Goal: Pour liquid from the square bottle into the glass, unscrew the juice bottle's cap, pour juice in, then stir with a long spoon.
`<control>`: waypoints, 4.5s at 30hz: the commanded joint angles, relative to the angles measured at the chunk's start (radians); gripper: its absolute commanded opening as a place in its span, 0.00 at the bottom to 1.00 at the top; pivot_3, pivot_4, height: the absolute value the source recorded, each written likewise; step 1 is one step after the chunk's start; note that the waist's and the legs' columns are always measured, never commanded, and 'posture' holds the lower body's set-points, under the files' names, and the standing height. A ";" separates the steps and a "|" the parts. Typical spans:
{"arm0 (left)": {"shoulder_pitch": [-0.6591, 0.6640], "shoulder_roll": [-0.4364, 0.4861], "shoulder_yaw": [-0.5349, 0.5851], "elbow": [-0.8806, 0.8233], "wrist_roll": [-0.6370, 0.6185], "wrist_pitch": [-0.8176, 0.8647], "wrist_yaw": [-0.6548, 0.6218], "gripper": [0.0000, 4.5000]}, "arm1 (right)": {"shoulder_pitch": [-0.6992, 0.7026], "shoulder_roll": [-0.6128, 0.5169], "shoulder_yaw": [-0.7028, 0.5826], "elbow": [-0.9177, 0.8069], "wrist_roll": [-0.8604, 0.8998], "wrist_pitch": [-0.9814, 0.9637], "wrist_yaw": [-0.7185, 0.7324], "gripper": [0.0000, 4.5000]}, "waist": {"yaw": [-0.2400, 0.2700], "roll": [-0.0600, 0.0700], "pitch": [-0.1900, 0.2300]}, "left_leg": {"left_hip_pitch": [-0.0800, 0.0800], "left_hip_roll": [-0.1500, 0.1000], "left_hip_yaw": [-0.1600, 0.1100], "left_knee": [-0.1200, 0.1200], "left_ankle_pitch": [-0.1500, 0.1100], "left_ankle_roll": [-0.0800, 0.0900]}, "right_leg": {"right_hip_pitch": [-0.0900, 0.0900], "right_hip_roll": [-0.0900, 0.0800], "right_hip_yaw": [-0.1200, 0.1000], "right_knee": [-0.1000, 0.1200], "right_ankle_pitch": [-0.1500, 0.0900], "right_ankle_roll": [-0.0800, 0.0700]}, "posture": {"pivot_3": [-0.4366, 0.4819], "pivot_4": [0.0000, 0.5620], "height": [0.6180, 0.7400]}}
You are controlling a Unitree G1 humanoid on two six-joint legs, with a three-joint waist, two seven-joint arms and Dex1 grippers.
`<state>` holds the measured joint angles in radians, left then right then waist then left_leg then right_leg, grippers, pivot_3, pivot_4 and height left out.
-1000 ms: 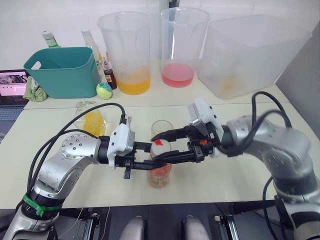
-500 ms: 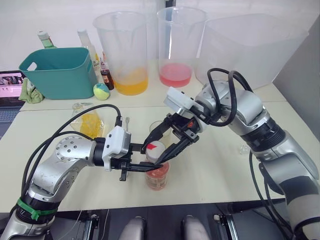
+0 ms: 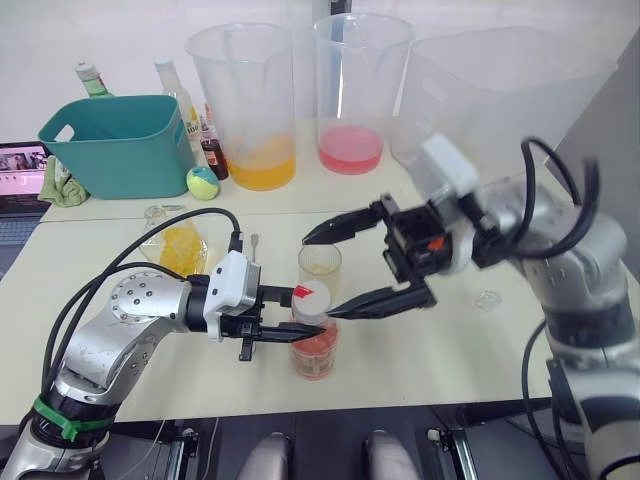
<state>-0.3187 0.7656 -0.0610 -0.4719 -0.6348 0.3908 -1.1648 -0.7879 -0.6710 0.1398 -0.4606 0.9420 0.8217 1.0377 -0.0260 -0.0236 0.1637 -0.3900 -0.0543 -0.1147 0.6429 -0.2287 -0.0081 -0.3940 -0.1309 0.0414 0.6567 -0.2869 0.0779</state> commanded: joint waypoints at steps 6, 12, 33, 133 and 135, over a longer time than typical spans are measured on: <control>0.007 0.018 -0.028 0.023 0.024 0.029 -0.012 0.28 | 0.099 0.081 -0.047 -0.234 0.039 0.109 -0.399 0.99 | 0.003 0.000 0.000 | 0.000 0.000 0.003 0.000 0.000 0.000 | 0.000 0.000 0.000 0.000 0.000 0.000 | 0.48 0.27 0.91; -0.001 0.019 -0.032 0.033 0.023 0.030 -0.019 0.28 | 0.130 0.084 -0.040 -0.279 0.042 0.145 -0.503 0.99 | 0.003 0.000 0.000 | 0.000 0.000 0.005 0.000 0.000 0.000 | 0.000 0.000 0.000 0.000 0.000 0.000 | 0.48 0.27 0.91; -0.021 0.013 -0.046 0.056 0.028 0.026 -0.023 0.28 | 0.117 0.052 -0.016 -0.265 0.043 0.125 -0.451 0.38 | 0.003 0.000 0.000 | 0.001 0.000 0.006 0.000 0.000 0.000 | 0.002 0.000 0.000 -0.001 0.000 0.000 | 0.48 0.27 0.91; -0.019 0.086 0.068 0.081 -0.037 0.026 -0.022 0.28 | 0.840 0.186 -0.260 0.382 -0.564 -0.504 -0.348 0.66 | 0.002 0.000 -0.002 | 0.007 0.006 0.011 0.000 -0.002 0.003 | 0.010 0.006 0.001 -0.007 0.001 -0.001 | 0.48 0.27 0.91; -0.042 0.120 0.112 0.095 -0.090 0.075 -0.032 0.28 | 0.832 0.187 -0.275 0.348 -0.540 -0.507 -0.338 0.80 | 0.001 0.000 -0.002 | 0.006 0.007 0.011 0.000 -0.002 0.003 | 0.009 0.007 0.001 -0.007 0.001 -0.001 | 0.48 0.27 0.91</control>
<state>-0.3416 0.8508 -0.0118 -0.3879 -0.6965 0.4294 -1.1884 0.0260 -0.4853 -0.1260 -0.1238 0.3907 0.2910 0.6994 -0.0249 -0.0240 0.1615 -0.3839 -0.0472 -0.1041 0.6426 -0.2303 -0.0053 -0.3850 -0.1234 0.0421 0.6492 -0.2861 0.0764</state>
